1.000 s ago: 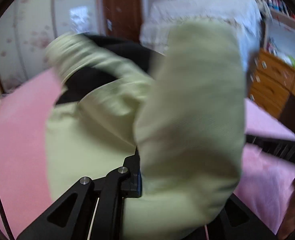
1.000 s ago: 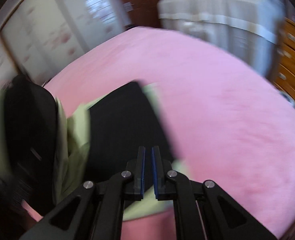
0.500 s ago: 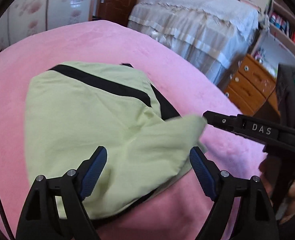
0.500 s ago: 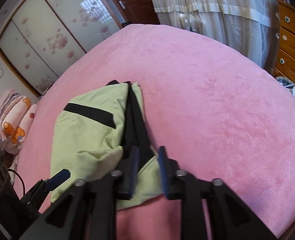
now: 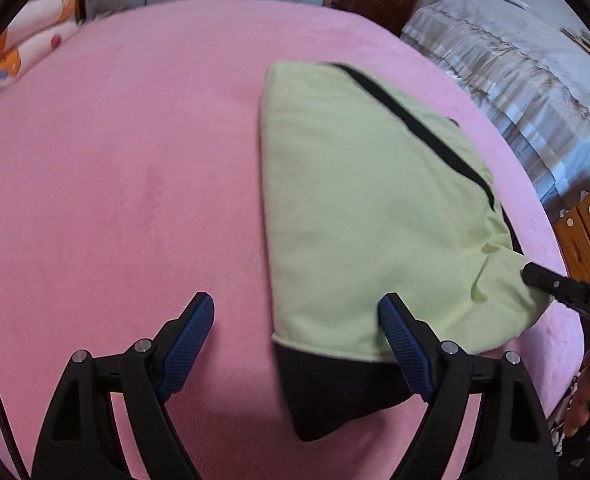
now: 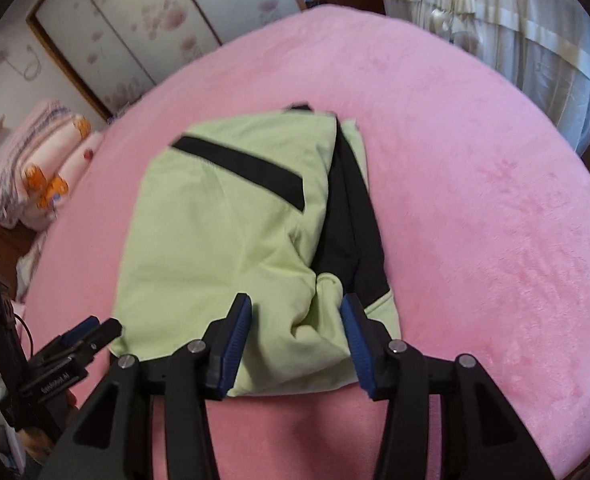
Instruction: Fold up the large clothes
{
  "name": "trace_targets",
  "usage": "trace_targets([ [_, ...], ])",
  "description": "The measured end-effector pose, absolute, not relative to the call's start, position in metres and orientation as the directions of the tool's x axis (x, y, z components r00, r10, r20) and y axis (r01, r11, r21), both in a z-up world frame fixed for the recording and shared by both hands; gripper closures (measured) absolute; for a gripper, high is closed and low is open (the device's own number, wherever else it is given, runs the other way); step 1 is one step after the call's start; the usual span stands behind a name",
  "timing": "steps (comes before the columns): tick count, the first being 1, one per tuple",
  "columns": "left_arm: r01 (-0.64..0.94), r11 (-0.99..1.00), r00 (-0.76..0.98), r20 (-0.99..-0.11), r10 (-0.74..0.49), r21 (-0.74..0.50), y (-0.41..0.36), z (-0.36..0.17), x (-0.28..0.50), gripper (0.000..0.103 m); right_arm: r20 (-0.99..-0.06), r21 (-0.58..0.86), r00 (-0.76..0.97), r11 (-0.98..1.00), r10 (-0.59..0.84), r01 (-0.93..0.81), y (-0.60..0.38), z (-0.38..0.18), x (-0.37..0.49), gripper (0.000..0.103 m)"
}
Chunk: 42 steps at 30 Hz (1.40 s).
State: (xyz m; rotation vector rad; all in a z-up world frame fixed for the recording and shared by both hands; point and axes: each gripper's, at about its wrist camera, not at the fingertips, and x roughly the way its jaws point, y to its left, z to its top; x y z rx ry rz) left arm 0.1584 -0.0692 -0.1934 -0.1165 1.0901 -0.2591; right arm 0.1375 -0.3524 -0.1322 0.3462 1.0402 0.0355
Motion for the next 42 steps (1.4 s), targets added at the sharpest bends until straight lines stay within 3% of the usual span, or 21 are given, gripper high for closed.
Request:
trace_targets([
  [1,0.144,0.959,0.421,-0.862,-0.283,-0.245,-0.067,-0.198,0.159,0.019,-0.85,0.292,0.489,0.948,0.196,0.126,-0.35,-0.138,0.141,0.06],
  [2,0.138,0.955,0.41,-0.863,-0.296,-0.262,-0.066,-0.202,0.16,0.019,-0.855,0.291,0.476,0.95,0.205,0.113,-0.349,-0.144,0.144,0.073],
  [4,0.134,0.95,0.4,-0.862,-0.311,-0.281,-0.068,-0.208,0.166,0.02,-0.865,0.288,0.451,0.954,0.221,0.086,-0.347,-0.152,0.147,0.089],
  [7,0.151,0.95,0.409,-0.857,-0.313,-0.274,-0.076,-0.204,0.167,0.02,-0.853,0.302,0.463,0.952,0.242,0.058,-0.35,-0.15,0.146,0.097],
  [12,0.214,0.944,0.448,-0.833,-0.323,-0.251,-0.096,-0.197,0.154,0.021,-0.745,0.315,0.632,0.948,0.213,0.052,-0.37,-0.105,0.113,0.098],
  [18,0.225,0.942,0.384,-0.866,-0.321,-0.249,-0.114,-0.227,0.155,0.021,-0.836,0.325,0.52,0.921,0.175,0.214,-0.395,-0.186,0.114,0.099],
  [21,0.252,0.942,0.39,-0.867,-0.309,-0.222,-0.116,-0.218,0.153,0.021,-0.83,0.356,0.527,0.901,0.183,0.247,-0.398,-0.182,0.113,0.097],
  [28,0.293,0.922,0.434,-0.824,-0.365,-0.254,-0.116,-0.177,0.166,0.021,-0.783,0.31,0.607,0.931,0.136,0.192,-0.399,-0.126,0.123,0.07],
  [39,0.192,0.929,0.429,-0.823,-0.371,-0.318,-0.099,-0.188,0.244,0.021,-0.808,0.426,0.507,0.892,0.301,0.149,-0.4,-0.156,0.218,0.069],
  [40,0.19,0.929,0.42,-0.829,-0.369,-0.317,-0.101,-0.193,0.249,0.021,-0.807,0.432,0.502,0.891,0.312,0.141,-0.401,-0.159,0.223,0.078],
  [41,0.192,0.929,0.412,-0.833,-0.37,-0.318,-0.098,-0.196,0.251,0.021,-0.811,0.416,0.501,0.899,0.301,0.134,-0.399,-0.159,0.223,0.1],
  [42,0.201,0.925,0.402,-0.834,-0.377,-0.321,-0.101,-0.2,0.253,0.021,-0.821,0.379,0.502,0.917,0.273,0.121,-0.397,-0.155,0.225,0.1],
])
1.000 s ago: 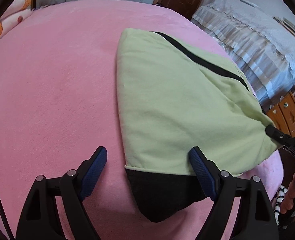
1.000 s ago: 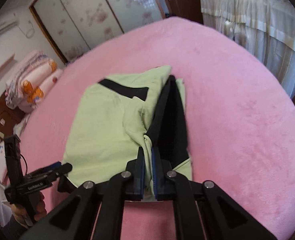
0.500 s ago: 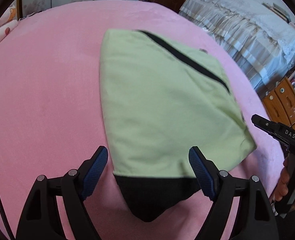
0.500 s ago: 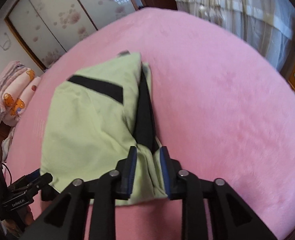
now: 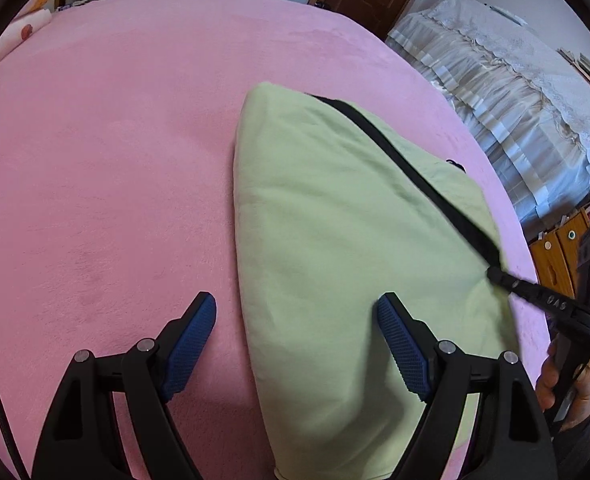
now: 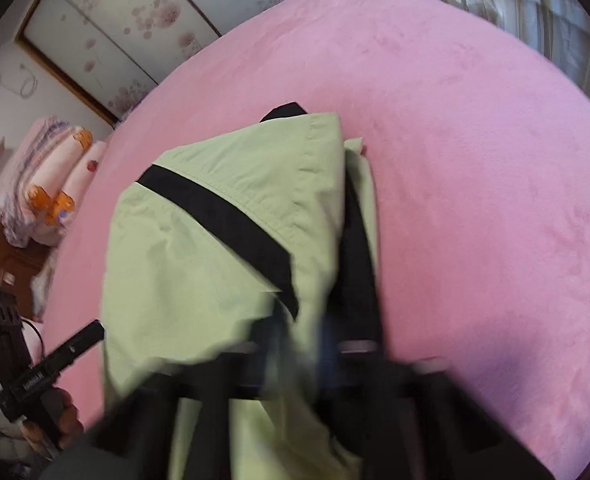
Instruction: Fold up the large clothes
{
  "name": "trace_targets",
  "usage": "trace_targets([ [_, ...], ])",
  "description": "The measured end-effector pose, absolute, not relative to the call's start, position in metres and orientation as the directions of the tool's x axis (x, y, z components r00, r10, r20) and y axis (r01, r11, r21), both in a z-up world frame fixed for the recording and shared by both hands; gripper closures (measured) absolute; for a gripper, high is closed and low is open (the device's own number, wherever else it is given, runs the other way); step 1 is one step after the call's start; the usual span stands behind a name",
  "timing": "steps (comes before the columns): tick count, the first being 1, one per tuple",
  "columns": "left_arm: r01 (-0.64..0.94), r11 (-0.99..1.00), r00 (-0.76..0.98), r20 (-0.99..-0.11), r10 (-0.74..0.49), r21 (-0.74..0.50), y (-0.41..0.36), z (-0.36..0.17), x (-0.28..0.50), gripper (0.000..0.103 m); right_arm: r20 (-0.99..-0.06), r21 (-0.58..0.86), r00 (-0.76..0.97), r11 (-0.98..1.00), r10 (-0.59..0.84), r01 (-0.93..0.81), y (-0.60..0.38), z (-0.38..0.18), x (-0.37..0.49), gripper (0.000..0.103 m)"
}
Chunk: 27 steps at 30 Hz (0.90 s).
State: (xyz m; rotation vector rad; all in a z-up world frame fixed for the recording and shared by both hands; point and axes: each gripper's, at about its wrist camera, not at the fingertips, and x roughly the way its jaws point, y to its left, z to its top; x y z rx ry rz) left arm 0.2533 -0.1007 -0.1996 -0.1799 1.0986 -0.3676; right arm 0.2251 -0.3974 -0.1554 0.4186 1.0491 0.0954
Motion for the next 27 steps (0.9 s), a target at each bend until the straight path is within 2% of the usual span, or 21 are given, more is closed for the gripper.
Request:
trace_targets([
  [3,0.236,0.914,0.385,-0.831,-0.401,-0.331,-0.107,-0.21,0.253,0.021,-0.818,0.255,0.556,0.96,0.149,0.119,-0.401,-0.142,0.221,0.101],
  [8,0.221,0.919,0.371,-0.843,-0.39,-0.327,-0.103,-0.22,0.254,0.021,-0.87,0.202,0.476,0.973,0.127,0.11,-0.399,-0.17,0.23,0.097],
  [9,0.215,0.921,0.369,-0.845,-0.386,-0.326,-0.102,-0.217,0.254,0.021,-0.871,0.199,0.477,0.973,0.121,0.116,-0.399,-0.165,0.229,0.093],
  [11,0.217,0.93,0.404,-0.84,-0.362,-0.297,-0.102,-0.203,0.253,0.021,-0.865,0.177,0.495,0.973,0.082,0.147,-0.399,-0.149,0.225,0.074],
  [13,0.228,0.933,0.463,-0.812,-0.354,-0.277,-0.1,-0.182,0.251,0.021,-0.827,0.131,0.561,0.98,0.024,0.152,-0.395,-0.127,0.217,0.063],
  [15,0.244,0.93,0.505,-0.783,-0.363,-0.273,-0.105,-0.163,0.251,0.021,-0.784,0.11,0.62,0.986,0.008,0.126,-0.384,-0.11,0.216,0.062],
  [19,0.274,0.938,0.544,-0.77,-0.333,-0.212,-0.14,-0.15,0.264,0.022,-0.755,0.202,0.639,0.979,0.148,0.012,-0.352,-0.104,0.245,0.063],
  [21,0.281,0.941,0.528,-0.789,-0.313,-0.186,-0.155,-0.16,0.276,0.033,-0.774,0.209,0.609,0.978,0.172,-0.011,-0.338,-0.115,0.267,0.063],
  [23,0.265,0.954,0.504,-0.824,-0.258,-0.137,-0.163,-0.176,0.29,0.038,-0.802,0.194,0.575,0.981,0.16,-0.002,-0.334,-0.131,0.287,0.063],
  [27,0.269,0.956,0.5,-0.831,-0.246,-0.121,-0.159,-0.19,0.306,0.038,-0.823,0.082,0.568,0.991,0.008,0.104,-0.371,-0.148,0.307,0.071],
])
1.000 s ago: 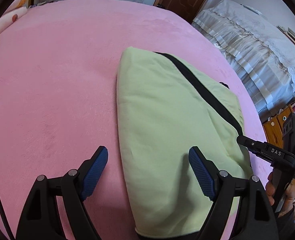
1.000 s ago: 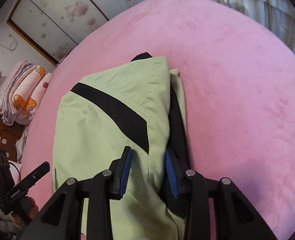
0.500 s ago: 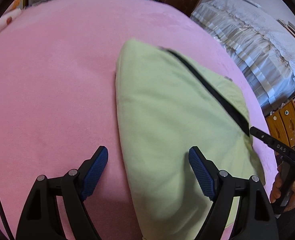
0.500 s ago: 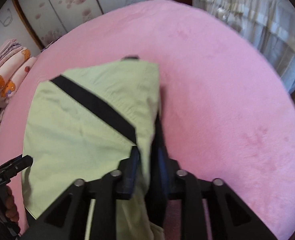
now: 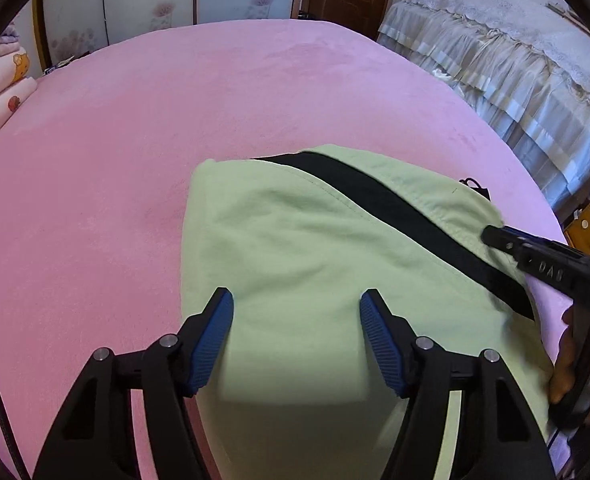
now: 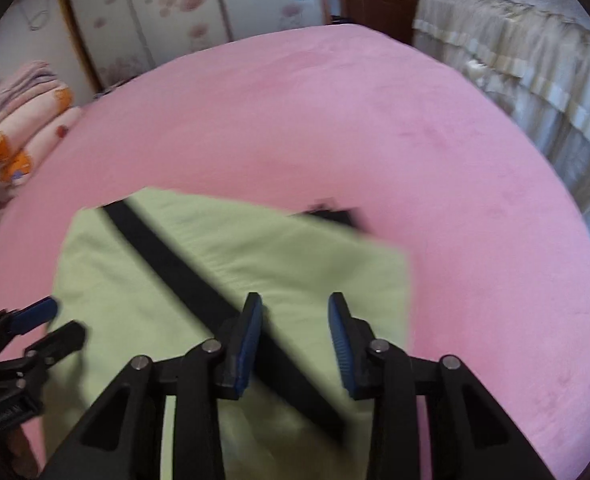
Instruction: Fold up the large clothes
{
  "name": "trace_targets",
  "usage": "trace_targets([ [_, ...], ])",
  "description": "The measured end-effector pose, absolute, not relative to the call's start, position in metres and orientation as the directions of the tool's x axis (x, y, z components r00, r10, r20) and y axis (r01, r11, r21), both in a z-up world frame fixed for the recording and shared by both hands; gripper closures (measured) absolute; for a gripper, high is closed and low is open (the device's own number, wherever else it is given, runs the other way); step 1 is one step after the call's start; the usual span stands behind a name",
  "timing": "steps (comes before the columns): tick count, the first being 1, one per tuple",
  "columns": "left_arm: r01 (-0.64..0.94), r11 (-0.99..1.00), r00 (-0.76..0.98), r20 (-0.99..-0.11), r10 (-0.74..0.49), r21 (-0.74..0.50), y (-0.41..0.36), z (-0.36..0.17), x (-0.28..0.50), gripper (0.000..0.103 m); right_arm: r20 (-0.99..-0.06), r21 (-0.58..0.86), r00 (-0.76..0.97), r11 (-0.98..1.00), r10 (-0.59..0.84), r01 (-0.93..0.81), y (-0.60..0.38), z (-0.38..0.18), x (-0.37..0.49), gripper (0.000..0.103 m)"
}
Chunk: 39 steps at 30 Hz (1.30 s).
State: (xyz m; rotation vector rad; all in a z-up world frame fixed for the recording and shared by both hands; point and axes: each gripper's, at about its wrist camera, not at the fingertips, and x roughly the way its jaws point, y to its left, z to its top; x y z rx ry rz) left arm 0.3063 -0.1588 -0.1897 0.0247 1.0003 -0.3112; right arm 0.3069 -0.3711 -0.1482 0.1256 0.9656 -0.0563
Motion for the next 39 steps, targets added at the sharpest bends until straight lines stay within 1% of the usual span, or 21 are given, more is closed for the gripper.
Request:
trace_targets([
  [1,0.276,0.952,0.499,-0.827,-0.257,-0.129,-0.156,-0.189,0.306,0.038,-0.829,0.068,0.559,0.986,-0.029,0.151,-0.389,-0.151,0.308,0.071],
  [2,0.281,0.95,0.497,-0.827,-0.262,-0.132,-0.154,-0.189,0.305,0.038,-0.835,0.066,0.548,0.981,-0.046,0.183,-0.402,-0.152,0.306,0.068],
  [4,0.287,0.949,0.492,-0.83,-0.264,-0.131,-0.153,-0.19,0.305,0.038,-0.843,0.12,0.537,0.973,-0.005,0.197,-0.424,-0.155,0.298,0.068],
  [7,0.285,0.95,0.485,-0.836,-0.259,-0.128,-0.146,-0.19,0.302,0.036,-0.848,0.116,0.53,0.971,-0.014,0.211,-0.43,-0.153,0.287,0.068],
  [11,0.278,0.95,0.466,-0.845,-0.263,-0.142,-0.141,-0.184,0.295,0.032,-0.844,0.133,0.537,0.968,-0.002,0.212,-0.426,-0.147,0.272,0.067],
  [14,0.274,0.949,0.46,-0.846,-0.271,-0.154,-0.142,-0.176,0.289,0.031,-0.837,0.157,0.547,0.965,0.017,0.209,-0.424,-0.14,0.259,0.066],
  [16,0.277,0.948,0.466,-0.84,-0.277,-0.159,-0.139,-0.167,0.28,0.029,-0.831,0.17,0.555,0.964,0.028,0.206,-0.419,-0.131,0.263,0.066],
  [18,0.277,0.948,0.48,-0.833,-0.275,-0.153,-0.135,-0.157,0.269,0.024,-0.824,0.177,0.565,0.964,0.035,0.198,-0.417,-0.122,0.256,0.065],
  [21,0.276,0.948,0.487,-0.827,-0.28,-0.158,-0.134,-0.142,0.257,0.023,-0.811,0.181,0.583,0.966,0.039,0.187,-0.414,-0.106,0.245,0.056],
  [23,0.278,0.947,0.485,-0.827,-0.283,-0.162,-0.131,-0.133,0.248,0.023,-0.801,0.187,0.597,0.966,0.044,0.179,-0.41,-0.094,0.235,0.048],
  [27,0.288,0.947,0.495,-0.824,-0.277,-0.145,-0.126,-0.112,0.226,0.023,-0.783,0.176,0.62,0.973,0.047,0.149,-0.4,-0.069,0.217,0.043],
  [32,0.29,0.952,0.526,-0.814,-0.245,-0.099,-0.115,-0.086,0.198,0.023,-0.765,0.132,0.642,0.987,0.045,0.089,-0.382,-0.038,0.195,0.028],
  [36,0.278,0.957,0.542,-0.81,-0.224,-0.079,-0.105,-0.07,0.184,0.022,-0.76,0.069,0.65,0.997,0.025,0.043,-0.366,-0.021,0.181,0.023],
  [37,0.268,0.961,0.546,-0.81,-0.213,-0.072,-0.102,-0.067,0.181,0.022,-0.761,0.064,0.648,0.998,0.031,0.028,-0.362,-0.018,0.178,0.02],
  [39,0.26,0.963,0.546,-0.813,-0.204,-0.067,-0.096,-0.064,0.177,0.022,-0.758,0.062,0.65,0.998,0.041,0.009,-0.358,-0.013,0.174,0.019],
])
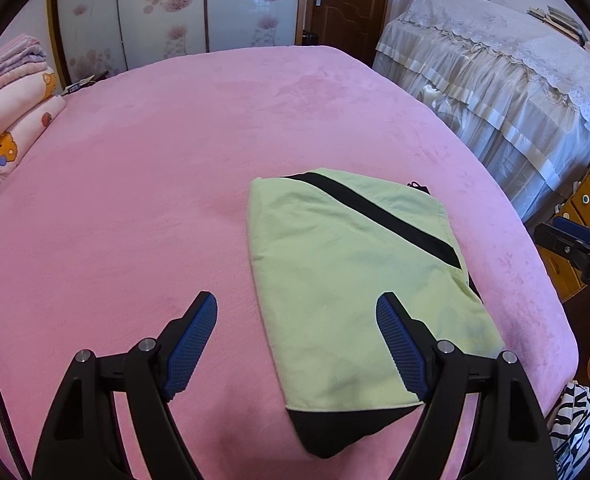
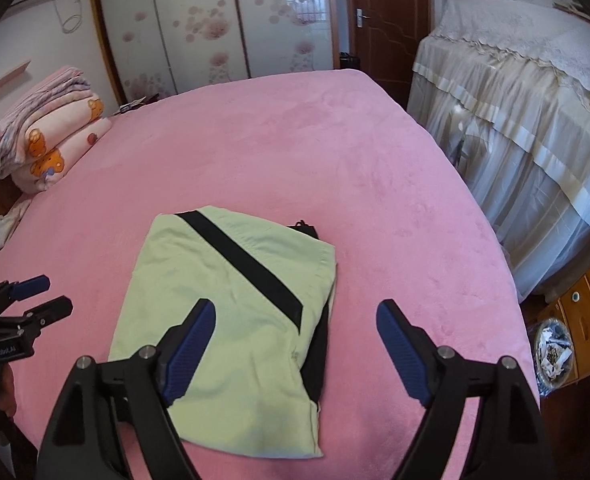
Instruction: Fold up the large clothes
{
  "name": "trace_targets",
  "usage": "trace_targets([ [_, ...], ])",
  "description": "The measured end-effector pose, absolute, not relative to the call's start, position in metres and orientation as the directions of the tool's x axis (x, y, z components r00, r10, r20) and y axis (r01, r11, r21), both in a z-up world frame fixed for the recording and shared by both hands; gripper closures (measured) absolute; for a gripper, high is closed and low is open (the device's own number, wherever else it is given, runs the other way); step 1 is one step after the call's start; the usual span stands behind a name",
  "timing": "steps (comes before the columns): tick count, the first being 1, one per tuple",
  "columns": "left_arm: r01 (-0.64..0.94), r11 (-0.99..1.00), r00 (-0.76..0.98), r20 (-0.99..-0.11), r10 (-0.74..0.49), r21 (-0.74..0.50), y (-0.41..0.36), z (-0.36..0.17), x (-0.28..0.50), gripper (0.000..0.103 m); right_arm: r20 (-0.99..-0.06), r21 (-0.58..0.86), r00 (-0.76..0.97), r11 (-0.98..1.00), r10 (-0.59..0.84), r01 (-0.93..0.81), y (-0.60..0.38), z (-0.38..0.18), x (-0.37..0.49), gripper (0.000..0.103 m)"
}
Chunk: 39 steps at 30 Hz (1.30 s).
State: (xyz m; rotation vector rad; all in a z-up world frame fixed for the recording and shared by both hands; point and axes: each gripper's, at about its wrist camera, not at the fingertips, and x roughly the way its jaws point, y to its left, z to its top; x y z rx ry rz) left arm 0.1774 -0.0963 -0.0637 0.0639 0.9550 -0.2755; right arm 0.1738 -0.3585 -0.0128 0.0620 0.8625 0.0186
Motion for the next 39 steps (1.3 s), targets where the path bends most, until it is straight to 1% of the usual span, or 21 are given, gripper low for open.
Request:
trace_targets([
  [7,0.265,0.962,0.518,-0.832,-0.198,-0.063,-0.081,-0.067,0.173,0.022,-0.77,0.05,0.634,0.998,0.07,-0.05,-0.351,-0.015,0.16,0.019],
  [10,0.268,0.962,0.495,-0.848,-0.189,-0.057,-0.078,-0.079,0.173,0.021,-0.793,0.081,0.601,0.995,0.101,-0.06,-0.354,-0.024,0.16,0.019],
  [12,0.269,0.96,0.47,-0.861,-0.196,-0.072,-0.076,-0.09,0.173,0.019,-0.811,0.107,0.572,0.992,0.123,-0.061,-0.357,-0.035,0.161,0.019],
  [15,0.265,0.96,0.432,-0.878,-0.205,-0.094,-0.075,-0.108,0.175,0.018,-0.834,0.154,0.528,0.987,0.157,-0.051,-0.363,-0.056,0.164,0.019],
  [19,0.249,0.954,0.35,-0.903,-0.248,-0.166,-0.072,-0.139,0.181,0.018,-0.857,0.233,0.467,0.972,0.219,-0.029,-0.373,-0.091,0.171,0.019],
  [24,0.224,0.929,0.244,-0.906,-0.346,-0.295,-0.07,-0.178,0.19,0.018,-0.871,0.311,0.41,0.95,0.271,0.032,-0.392,-0.133,0.184,0.019],
  [28,0.181,0.899,0.176,-0.886,-0.428,-0.399,-0.066,-0.21,0.199,0.018,-0.85,0.425,0.376,0.902,0.37,0.072,-0.407,-0.161,0.193,0.019],
  [31,0.154,0.871,0.158,-0.858,-0.488,-0.467,-0.063,-0.227,0.205,0.018,-0.823,0.491,0.368,0.867,0.432,0.083,-0.413,-0.178,0.2,0.019],
  [33,0.146,0.852,0.157,-0.838,-0.522,-0.503,-0.063,-0.234,0.209,0.015,-0.796,0.537,0.37,0.841,0.479,0.069,-0.413,-0.184,0.203,0.019],
  [39,0.154,0.82,0.177,-0.801,-0.571,-0.551,-0.069,-0.244,0.22,0.013,-0.719,0.634,0.369,0.773,0.589,0.001,-0.403,-0.196,0.219,0.019],
])
